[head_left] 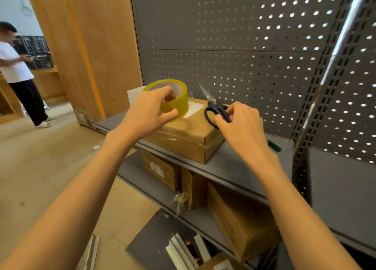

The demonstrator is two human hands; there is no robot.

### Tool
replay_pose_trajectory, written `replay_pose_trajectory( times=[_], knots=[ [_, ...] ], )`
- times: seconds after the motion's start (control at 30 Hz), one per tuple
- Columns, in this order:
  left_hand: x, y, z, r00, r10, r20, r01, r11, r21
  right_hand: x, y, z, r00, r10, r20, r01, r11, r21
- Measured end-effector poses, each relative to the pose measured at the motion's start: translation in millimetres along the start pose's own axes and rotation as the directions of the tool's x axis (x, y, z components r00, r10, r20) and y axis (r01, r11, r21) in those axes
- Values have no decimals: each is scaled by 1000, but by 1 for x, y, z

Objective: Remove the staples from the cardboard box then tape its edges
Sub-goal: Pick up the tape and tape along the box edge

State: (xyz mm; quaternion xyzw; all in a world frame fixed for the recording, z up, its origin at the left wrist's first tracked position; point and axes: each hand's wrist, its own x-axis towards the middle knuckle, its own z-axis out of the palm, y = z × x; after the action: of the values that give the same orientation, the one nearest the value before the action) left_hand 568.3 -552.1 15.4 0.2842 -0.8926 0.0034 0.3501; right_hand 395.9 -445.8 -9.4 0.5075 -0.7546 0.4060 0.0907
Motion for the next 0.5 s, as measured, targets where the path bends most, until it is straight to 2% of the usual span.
replay_pose_trajectory(
  times=[0.23, 0.5],
  knots=[
    [40, -53, 11, 1000, -15, -5, 15, 1000, 6, 54, -13, 45, 1000, 18, 14, -18, 1000, 12],
    [69, -97, 27, 998, 55, 5, -54, 995, -89, 72, -20, 75, 997, 75, -12, -75, 996, -37]
  ],
)
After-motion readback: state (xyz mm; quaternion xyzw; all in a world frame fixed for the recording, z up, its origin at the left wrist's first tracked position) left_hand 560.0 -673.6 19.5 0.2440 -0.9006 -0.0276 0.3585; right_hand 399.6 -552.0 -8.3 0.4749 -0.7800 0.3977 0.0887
